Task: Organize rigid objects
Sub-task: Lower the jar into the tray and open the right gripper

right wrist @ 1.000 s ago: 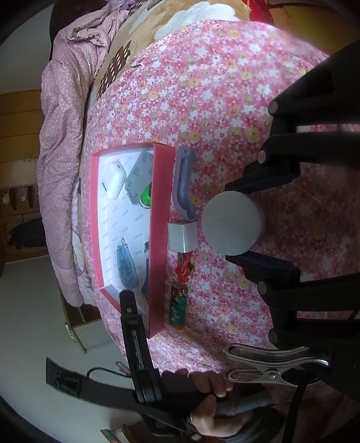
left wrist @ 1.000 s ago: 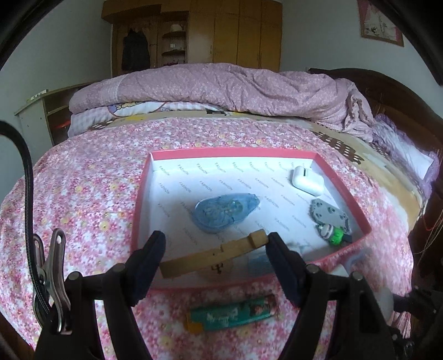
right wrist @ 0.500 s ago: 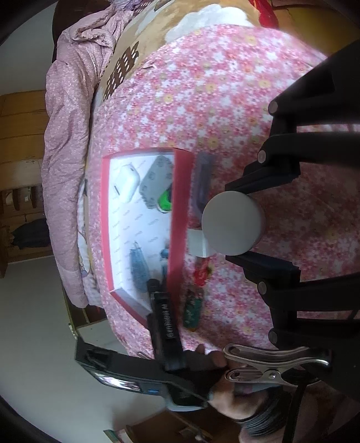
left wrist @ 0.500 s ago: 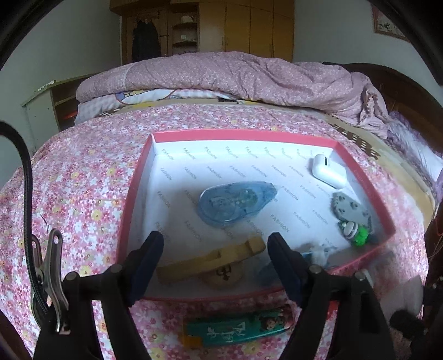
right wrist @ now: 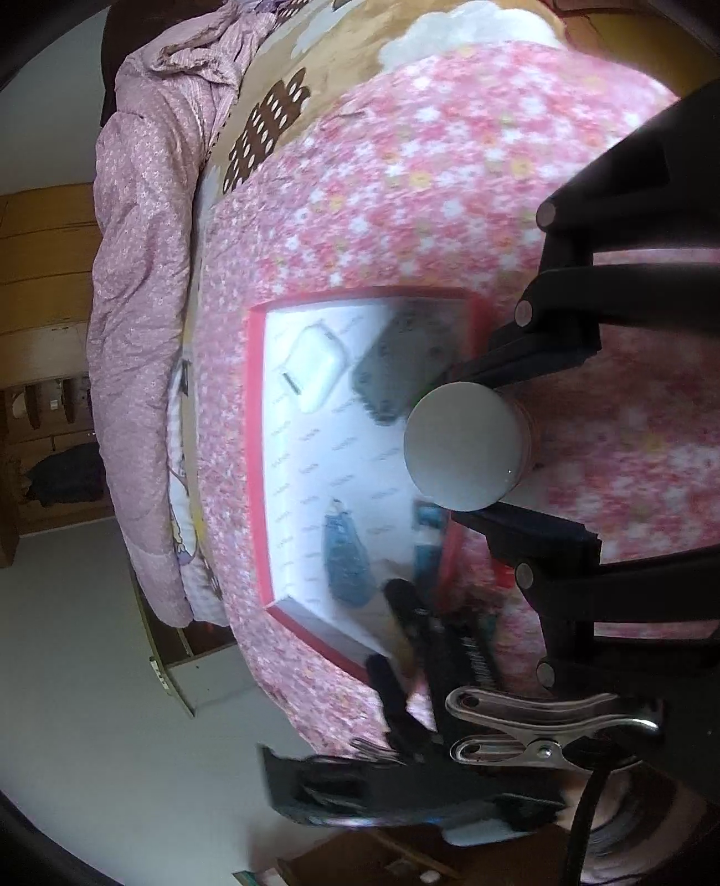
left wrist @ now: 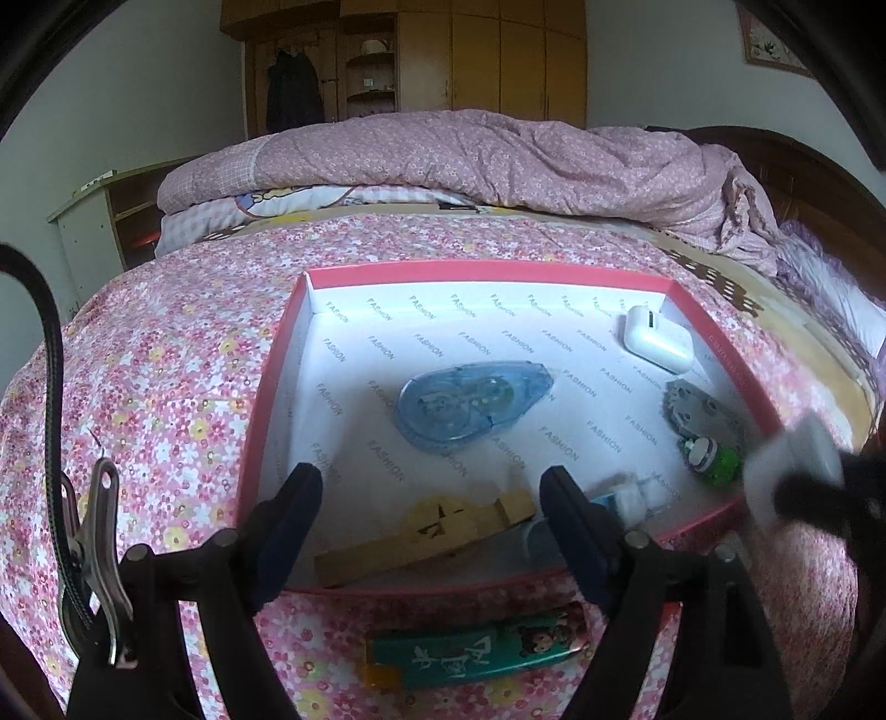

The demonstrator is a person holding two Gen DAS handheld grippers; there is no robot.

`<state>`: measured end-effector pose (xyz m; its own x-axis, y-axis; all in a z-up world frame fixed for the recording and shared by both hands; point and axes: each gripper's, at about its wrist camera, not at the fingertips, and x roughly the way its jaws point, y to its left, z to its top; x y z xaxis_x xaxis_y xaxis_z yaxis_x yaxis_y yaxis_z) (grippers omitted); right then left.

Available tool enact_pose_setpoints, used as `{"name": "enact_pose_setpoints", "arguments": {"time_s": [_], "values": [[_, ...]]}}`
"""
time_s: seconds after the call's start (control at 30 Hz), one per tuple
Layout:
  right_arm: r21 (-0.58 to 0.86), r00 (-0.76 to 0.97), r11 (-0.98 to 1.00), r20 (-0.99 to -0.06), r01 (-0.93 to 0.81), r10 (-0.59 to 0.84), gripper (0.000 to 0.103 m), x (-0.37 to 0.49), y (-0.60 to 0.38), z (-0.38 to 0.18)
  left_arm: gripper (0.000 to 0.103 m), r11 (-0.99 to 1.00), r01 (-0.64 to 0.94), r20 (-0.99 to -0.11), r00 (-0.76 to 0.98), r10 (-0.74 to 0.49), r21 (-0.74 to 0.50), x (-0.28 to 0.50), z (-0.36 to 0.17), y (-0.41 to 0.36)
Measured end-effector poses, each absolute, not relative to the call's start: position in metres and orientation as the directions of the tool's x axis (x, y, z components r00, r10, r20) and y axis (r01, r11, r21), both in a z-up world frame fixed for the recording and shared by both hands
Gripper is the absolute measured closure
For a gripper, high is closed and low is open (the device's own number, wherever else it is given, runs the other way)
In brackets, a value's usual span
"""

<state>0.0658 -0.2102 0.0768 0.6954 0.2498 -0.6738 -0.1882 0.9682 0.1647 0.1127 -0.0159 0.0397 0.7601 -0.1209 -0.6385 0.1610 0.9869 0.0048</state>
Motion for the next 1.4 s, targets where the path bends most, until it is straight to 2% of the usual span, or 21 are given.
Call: {"name": "enact_pose_setpoints", "arguments": {"time_s": [0.7, 1.07, 1.27, 1.4], "values": [[0.102, 0.673, 0.977, -0.712, -0.186, 0.202, 0.061, 0.159, -0.187, 0.075, 0.018, 0.987, 0.159, -0.638, 0.761, -0.119, 0.006, 0.112, 0.040, -0.016], [0.140, 0.666, 0.975, -0.713, -0.173, 0.220, 0.061, 0.169, -0.189, 0.067, 0.018, 0.987, 0.160, -0.639, 0.760, -0.119, 0.006, 0.112, 0.040, -0.016], [0.141, 0.693, 0.976, -0.687, -0.166, 0.217, 0.052, 0.164, -0.192, 0.077, 0.018, 0.987, 0.161, -0.638, 0.761, -0.119, 0.008, 0.111, 0.039, -0.016], [0.163, 0.699, 0.973, -0.676, -0.166, 0.232, 0.051, 0.158, -0.198, 0.082, 0.018, 0.987, 0.160, -0.638, 0.761, -0.117, 0.009, 0.112, 0.040, -0.016]]}}
